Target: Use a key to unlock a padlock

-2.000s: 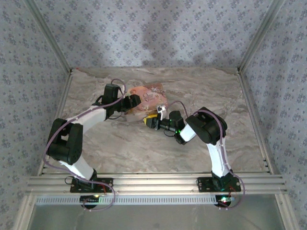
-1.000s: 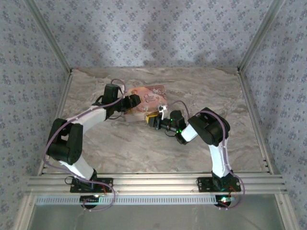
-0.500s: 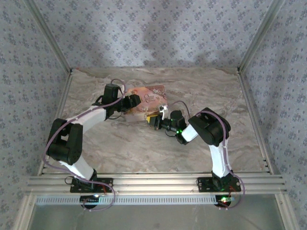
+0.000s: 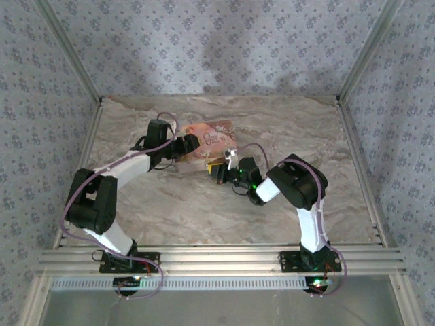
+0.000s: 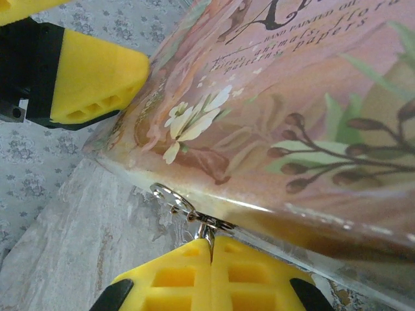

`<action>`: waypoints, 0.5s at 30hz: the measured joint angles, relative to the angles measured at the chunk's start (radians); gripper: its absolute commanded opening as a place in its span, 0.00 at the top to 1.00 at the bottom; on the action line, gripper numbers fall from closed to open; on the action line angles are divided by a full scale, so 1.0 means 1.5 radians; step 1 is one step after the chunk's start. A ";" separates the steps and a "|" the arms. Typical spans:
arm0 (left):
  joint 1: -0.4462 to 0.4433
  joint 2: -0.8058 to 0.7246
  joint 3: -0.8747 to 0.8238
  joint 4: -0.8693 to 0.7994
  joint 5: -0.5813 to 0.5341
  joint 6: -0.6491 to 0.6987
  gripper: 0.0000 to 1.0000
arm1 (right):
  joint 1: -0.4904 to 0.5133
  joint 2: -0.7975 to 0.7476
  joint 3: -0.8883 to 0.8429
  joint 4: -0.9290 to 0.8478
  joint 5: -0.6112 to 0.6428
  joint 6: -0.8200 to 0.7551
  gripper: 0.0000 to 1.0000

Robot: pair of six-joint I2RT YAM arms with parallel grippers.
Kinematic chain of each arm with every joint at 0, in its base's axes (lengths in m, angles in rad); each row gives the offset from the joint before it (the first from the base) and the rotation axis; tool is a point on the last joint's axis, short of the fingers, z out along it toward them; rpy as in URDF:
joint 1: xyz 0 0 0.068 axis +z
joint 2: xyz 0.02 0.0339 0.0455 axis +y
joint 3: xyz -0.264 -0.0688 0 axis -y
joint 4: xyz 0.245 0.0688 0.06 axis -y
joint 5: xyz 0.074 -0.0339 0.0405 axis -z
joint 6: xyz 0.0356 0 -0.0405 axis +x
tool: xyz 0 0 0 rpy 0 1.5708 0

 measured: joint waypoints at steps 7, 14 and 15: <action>-0.010 -0.001 0.001 -0.001 -0.004 -0.002 0.35 | 0.002 -0.002 -0.006 0.005 0.011 0.004 1.00; -0.024 -0.001 0.002 -0.002 -0.013 -0.007 0.35 | 0.002 -0.004 -0.017 0.017 0.029 0.019 1.00; -0.025 -0.001 0.002 -0.003 -0.013 -0.007 0.35 | 0.002 -0.005 -0.019 0.019 0.031 0.022 1.00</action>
